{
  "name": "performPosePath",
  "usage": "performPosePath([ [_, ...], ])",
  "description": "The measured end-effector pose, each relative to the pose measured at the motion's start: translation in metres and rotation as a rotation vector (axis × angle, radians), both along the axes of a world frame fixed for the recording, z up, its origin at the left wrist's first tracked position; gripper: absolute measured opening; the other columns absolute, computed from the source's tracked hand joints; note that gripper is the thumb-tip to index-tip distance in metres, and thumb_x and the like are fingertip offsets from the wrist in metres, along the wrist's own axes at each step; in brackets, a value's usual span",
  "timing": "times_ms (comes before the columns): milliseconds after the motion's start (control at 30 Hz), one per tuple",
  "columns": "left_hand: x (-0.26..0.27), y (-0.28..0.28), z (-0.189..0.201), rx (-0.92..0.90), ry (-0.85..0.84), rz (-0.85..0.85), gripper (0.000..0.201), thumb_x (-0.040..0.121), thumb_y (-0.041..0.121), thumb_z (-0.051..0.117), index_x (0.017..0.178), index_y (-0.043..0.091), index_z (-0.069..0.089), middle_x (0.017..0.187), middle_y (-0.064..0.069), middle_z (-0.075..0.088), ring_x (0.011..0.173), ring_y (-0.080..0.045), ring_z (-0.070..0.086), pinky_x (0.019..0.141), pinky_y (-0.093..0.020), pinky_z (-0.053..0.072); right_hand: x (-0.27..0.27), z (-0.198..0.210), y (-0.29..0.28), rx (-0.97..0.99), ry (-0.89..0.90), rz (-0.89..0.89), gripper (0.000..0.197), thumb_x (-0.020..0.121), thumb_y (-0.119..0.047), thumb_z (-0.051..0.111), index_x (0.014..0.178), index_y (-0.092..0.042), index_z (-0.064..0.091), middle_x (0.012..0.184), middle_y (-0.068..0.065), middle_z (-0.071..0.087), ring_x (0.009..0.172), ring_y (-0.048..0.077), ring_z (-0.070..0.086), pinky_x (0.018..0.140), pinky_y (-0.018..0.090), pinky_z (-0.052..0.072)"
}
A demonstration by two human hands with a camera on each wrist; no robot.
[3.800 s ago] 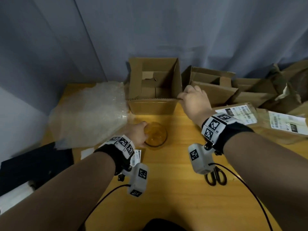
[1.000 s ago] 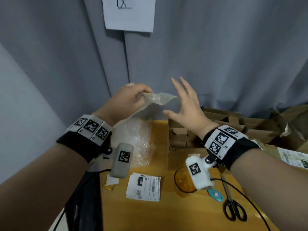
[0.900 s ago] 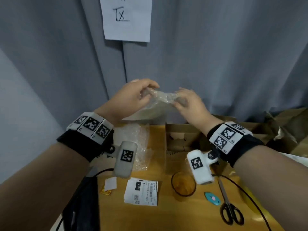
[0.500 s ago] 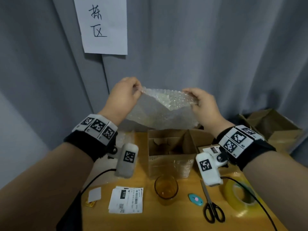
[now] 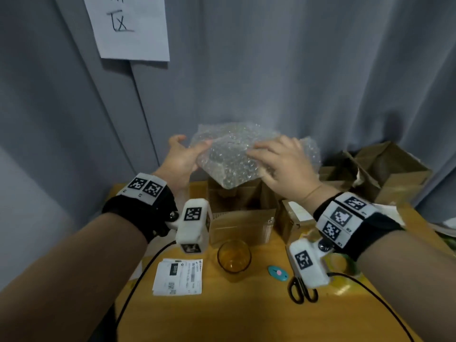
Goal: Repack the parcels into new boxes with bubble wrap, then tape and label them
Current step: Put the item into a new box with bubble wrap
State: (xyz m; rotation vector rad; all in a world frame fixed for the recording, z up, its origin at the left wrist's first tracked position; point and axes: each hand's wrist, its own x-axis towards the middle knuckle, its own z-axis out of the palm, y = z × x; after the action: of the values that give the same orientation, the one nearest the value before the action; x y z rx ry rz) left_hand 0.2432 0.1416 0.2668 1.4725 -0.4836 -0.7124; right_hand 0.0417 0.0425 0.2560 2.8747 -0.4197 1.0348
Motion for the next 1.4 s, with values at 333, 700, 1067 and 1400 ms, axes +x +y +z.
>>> performPosePath([
  [333, -0.003, 0.025, -0.097, 0.501, -0.372, -0.272, 0.026, 0.091, 0.004, 0.055, 0.116, 0.009, 0.059, 0.123, -0.019, 0.059, 0.096, -0.025, 0.057, 0.079, -0.029, 0.046, 0.0, -0.077, 0.027, 0.426, 0.549, -0.065, 0.048, 0.085, -0.054, 0.059, 0.123, -0.026, 0.051, 0.124, -0.003, 0.047, 0.118, 0.019, 0.04, 0.094, 0.031, 0.028],
  [700, -0.002, 0.03, -0.128, 0.387, -0.582, -0.112, 0.045, 0.087, 0.014, 0.065, 0.129, 0.011, 0.048, 0.125, 0.0, 0.05, 0.113, -0.014, 0.049, 0.094, -0.023, 0.04, 0.004, -0.139, 0.056, 0.586, 1.064, 0.054, 0.047, 0.084, -0.041, 0.068, 0.127, -0.025, 0.055, 0.13, -0.002, 0.052, 0.118, 0.019, 0.05, 0.092, 0.032, 0.044],
  [1067, 0.008, 0.034, -0.12, 0.323, -0.556, -0.132, 0.051, 0.084, 0.007, 0.067, 0.131, 0.013, 0.048, 0.133, -0.006, 0.051, 0.122, -0.027, 0.051, 0.105, -0.039, 0.041, 0.003, -0.138, 0.051, 0.615, 0.944, 0.087, 0.026, 0.092, -0.006, 0.052, 0.103, -0.027, 0.063, 0.099, -0.009, 0.064, 0.089, 0.013, 0.061, 0.071, 0.023, 0.046],
  [1400, 0.031, 0.036, -0.111, 0.417, -0.436, -0.248, 0.085, 0.078, 0.026, 0.073, 0.147, 0.021, 0.023, 0.142, -0.011, 0.043, 0.126, -0.027, 0.047, 0.106, -0.041, 0.039, 0.01, 0.005, 0.026, 0.911, 0.228, 0.263, 0.011, 0.098, -0.014, 0.048, 0.095, -0.011, 0.059, 0.08, -0.007, 0.054, 0.076, 0.006, 0.051, 0.077, 0.025, 0.044],
])
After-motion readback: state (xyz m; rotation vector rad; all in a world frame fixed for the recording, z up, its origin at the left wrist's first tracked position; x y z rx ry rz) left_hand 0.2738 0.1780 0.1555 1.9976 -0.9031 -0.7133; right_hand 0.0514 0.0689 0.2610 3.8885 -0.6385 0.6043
